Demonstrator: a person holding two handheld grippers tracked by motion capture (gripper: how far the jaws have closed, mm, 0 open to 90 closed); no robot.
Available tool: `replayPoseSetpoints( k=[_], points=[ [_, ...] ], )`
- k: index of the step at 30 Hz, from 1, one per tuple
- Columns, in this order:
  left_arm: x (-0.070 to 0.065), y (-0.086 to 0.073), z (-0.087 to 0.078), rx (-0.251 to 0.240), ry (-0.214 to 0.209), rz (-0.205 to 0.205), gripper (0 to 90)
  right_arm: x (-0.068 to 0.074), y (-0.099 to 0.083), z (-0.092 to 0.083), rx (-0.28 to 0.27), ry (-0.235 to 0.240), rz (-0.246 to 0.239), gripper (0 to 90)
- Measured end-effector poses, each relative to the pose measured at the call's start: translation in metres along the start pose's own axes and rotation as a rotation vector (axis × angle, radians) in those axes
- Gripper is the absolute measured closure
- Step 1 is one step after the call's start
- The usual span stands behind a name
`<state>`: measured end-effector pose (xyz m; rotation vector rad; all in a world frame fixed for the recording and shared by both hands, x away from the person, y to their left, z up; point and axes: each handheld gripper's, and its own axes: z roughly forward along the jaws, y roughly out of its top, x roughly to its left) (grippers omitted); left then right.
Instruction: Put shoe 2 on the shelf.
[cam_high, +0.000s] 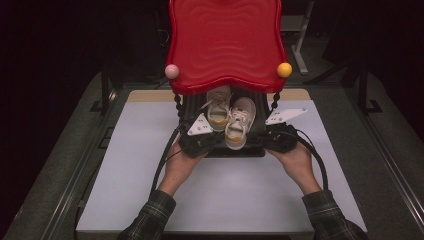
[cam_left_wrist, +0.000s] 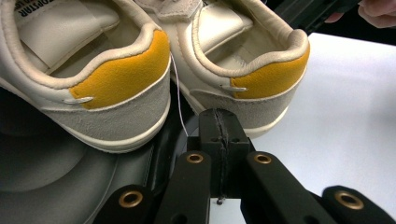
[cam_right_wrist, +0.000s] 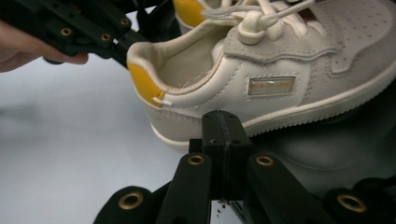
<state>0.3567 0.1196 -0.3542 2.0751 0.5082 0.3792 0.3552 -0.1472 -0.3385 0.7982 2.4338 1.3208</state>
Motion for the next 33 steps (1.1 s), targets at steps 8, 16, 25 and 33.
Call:
replayPoseSetpoints(
  k=[8,16,25,33],
  points=[
    [-0.003,0.006,0.003,-0.023,-0.012,0.003,89.9,-0.008,0.006,0.001,-0.014,-0.073,0.001,89.8],
    [-0.015,0.007,-0.003,-0.029,-0.042,0.022,89.7,-0.005,0.001,-0.008,-0.046,-0.059,0.023,89.8],
    [-0.029,0.018,-0.001,-0.065,-0.059,0.061,89.7,0.017,-0.007,-0.012,-0.032,0.005,0.006,89.8],
    [-0.024,0.029,0.007,-0.080,-0.051,0.067,89.8,0.015,-0.003,-0.005,-0.032,-0.018,0.004,89.8]
  ],
)
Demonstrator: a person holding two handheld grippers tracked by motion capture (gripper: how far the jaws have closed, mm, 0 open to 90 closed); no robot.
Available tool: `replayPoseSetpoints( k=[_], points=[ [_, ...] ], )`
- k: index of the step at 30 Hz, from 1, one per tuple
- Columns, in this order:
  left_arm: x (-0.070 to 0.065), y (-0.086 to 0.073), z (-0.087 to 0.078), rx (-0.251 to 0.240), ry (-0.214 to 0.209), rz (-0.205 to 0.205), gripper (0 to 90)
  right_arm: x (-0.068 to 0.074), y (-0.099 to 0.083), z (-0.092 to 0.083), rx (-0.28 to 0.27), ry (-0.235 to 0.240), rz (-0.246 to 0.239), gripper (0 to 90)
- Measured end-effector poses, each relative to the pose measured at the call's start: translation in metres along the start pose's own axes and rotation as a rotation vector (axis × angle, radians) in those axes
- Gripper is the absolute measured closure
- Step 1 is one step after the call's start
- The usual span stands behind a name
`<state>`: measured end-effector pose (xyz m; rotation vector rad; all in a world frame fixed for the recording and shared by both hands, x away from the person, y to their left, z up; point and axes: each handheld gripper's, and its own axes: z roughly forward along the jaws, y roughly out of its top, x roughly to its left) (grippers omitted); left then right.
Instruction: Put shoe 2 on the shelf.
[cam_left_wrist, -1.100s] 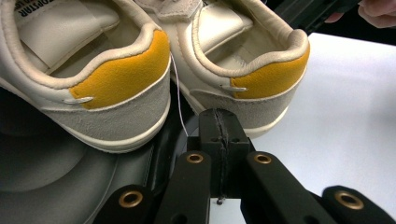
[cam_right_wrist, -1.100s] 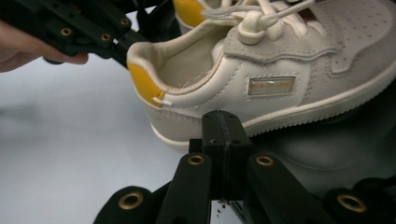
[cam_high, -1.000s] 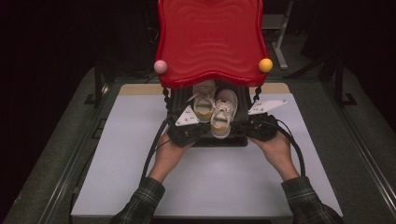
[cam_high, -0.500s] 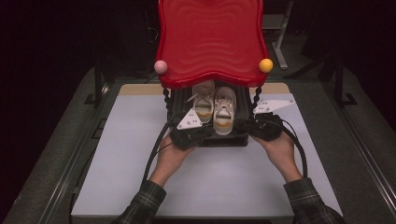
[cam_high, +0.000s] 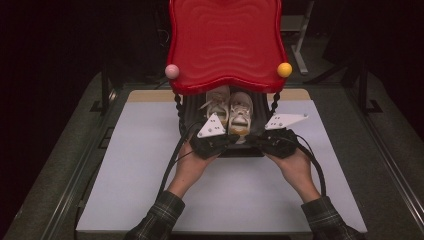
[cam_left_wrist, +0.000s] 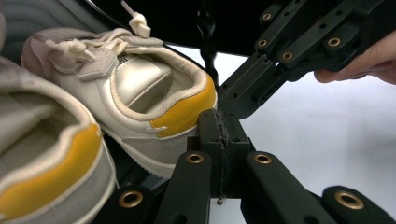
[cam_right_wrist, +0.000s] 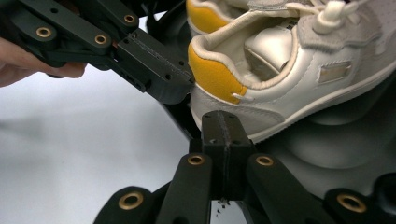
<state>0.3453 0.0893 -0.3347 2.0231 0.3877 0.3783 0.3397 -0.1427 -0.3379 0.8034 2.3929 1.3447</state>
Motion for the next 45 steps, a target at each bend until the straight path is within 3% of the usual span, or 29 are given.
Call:
replayPoseSetpoints(
  k=[10,14,32,37,45],
  points=[
    [0.013,0.010,0.010,0.010,0.020,-0.001,89.9,-0.009,0.010,0.002,-0.034,-0.050,0.017,89.8],
    [0.015,0.013,0.015,0.017,0.027,0.008,89.9,-0.007,0.014,0.007,-0.019,-0.056,0.003,89.8],
    [0.019,0.010,0.025,0.066,0.027,0.004,89.8,-0.012,0.011,0.020,0.027,-0.066,0.020,89.8],
    [0.016,0.009,0.021,0.065,0.034,0.001,88.6,-0.011,0.011,0.018,0.022,-0.062,0.017,89.5],
    [0.012,0.000,-0.005,0.085,0.029,-0.013,74.9,-0.008,0.007,0.003,0.012,-0.043,0.014,82.2]
  ],
)
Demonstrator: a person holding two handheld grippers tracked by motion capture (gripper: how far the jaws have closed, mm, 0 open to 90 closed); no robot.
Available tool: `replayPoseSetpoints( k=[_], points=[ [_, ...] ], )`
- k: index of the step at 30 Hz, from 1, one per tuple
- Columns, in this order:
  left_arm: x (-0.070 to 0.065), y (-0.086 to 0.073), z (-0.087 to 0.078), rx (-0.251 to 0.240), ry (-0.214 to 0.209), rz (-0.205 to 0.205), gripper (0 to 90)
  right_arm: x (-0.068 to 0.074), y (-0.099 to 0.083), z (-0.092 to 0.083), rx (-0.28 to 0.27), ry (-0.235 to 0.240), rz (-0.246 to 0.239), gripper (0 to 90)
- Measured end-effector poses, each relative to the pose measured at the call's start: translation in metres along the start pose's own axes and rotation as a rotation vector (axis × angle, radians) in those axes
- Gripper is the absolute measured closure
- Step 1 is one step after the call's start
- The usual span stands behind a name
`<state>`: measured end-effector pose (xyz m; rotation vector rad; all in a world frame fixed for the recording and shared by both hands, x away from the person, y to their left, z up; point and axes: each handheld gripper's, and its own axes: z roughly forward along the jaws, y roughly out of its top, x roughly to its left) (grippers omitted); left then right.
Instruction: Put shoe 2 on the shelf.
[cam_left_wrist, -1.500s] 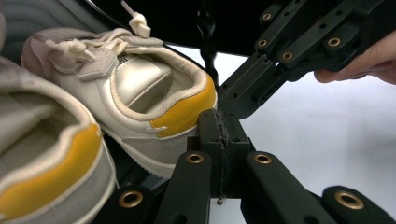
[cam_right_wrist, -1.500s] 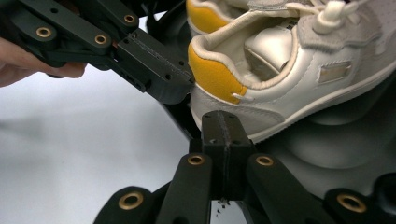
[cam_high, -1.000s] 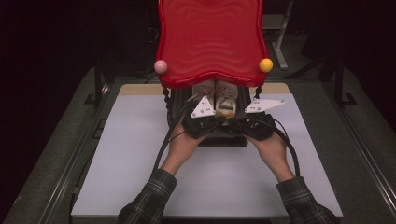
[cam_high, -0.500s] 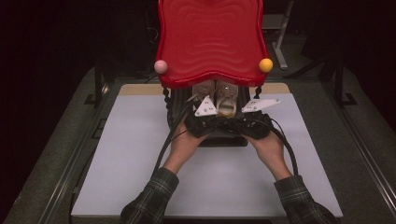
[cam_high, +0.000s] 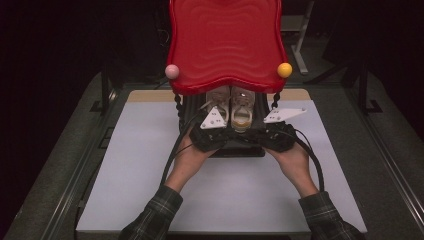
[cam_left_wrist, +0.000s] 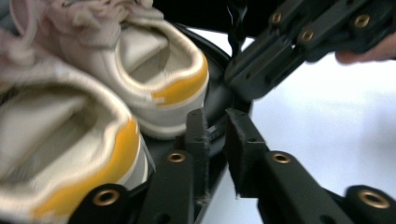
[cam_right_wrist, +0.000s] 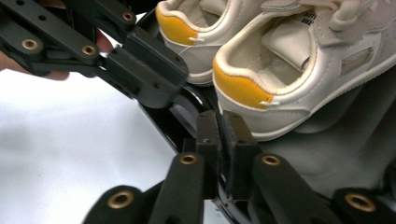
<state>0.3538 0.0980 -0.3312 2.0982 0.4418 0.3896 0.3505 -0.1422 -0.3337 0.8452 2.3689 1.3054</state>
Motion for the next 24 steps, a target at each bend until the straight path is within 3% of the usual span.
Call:
replayPoseSetpoints(
  k=[5,13,19,24],
  points=[
    [-0.004,-0.010,-0.017,0.021,-0.001,-0.022,60.5,0.003,-0.005,-0.010,-0.014,0.006,0.006,70.7],
    [-0.013,-0.033,-0.041,0.056,0.000,-0.060,43.6,0.003,-0.026,-0.022,0.012,0.001,0.024,53.8],
    [-0.017,-0.056,-0.054,0.090,0.032,-0.075,30.7,0.003,-0.040,-0.031,0.038,-0.004,0.039,44.0],
    [-0.016,-0.079,-0.067,0.126,0.055,-0.100,26.3,0.002,-0.055,-0.036,0.066,-0.006,0.058,39.1]
  ],
)
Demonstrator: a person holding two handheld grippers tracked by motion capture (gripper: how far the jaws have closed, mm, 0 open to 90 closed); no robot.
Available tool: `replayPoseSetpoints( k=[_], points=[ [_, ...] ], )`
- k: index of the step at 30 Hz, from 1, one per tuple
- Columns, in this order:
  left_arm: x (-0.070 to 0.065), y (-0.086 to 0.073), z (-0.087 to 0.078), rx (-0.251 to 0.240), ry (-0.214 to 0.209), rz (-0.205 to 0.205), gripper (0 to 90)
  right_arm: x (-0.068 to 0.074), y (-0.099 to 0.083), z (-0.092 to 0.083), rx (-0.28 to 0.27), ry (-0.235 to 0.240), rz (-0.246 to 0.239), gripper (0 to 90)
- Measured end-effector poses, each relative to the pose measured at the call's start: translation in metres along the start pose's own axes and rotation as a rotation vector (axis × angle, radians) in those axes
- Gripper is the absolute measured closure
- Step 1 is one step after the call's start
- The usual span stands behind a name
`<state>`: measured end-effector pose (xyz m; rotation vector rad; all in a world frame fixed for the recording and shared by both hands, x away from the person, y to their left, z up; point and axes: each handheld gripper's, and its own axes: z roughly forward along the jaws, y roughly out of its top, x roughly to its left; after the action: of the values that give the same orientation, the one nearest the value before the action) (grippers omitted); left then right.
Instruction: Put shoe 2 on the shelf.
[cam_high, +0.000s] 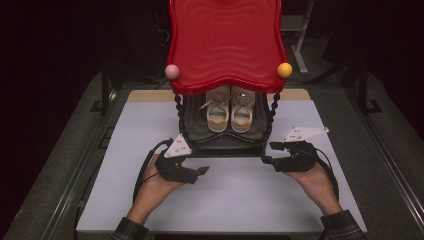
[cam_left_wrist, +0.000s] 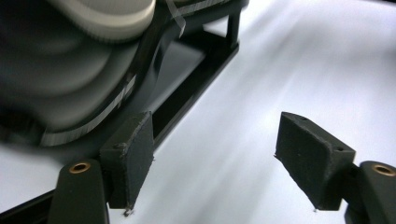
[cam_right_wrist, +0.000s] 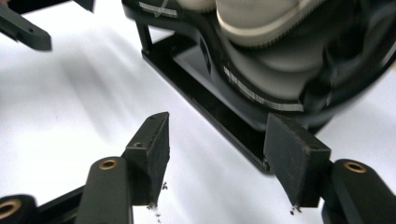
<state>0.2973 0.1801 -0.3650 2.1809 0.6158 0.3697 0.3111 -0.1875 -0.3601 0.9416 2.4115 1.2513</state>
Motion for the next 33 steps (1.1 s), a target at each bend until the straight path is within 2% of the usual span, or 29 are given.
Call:
replayPoseSetpoints(
  k=[5,10,14,19,25,29,33],
  points=[
    [0.005,-0.027,-0.013,0.018,0.030,-0.042,25.1,-0.004,-0.017,-0.005,0.024,-0.005,0.026,37.1],
    [0.008,-0.046,-0.024,0.024,0.052,-0.075,24.0,-0.008,-0.032,-0.013,0.040,-0.028,0.049,33.6],
    [0.010,-0.060,-0.031,0.043,0.074,-0.082,21.5,-0.013,-0.045,-0.018,0.044,-0.048,0.070,29.4],
    [0.012,-0.076,-0.039,0.069,0.082,-0.101,18.1,-0.019,-0.063,-0.024,0.066,-0.087,0.094,23.9],
    [0.017,-0.098,-0.045,0.105,0.093,-0.126,15.5,-0.023,-0.088,-0.029,0.093,-0.120,0.100,13.8],
    [0.018,-0.111,-0.048,0.131,0.095,-0.131,14.5,-0.024,-0.104,-0.031,0.112,-0.144,0.098,11.6],
    [0.020,-0.122,-0.051,0.144,0.098,-0.137,13.6,-0.029,-0.122,-0.031,0.159,-0.164,0.124,5.6]
  ],
)
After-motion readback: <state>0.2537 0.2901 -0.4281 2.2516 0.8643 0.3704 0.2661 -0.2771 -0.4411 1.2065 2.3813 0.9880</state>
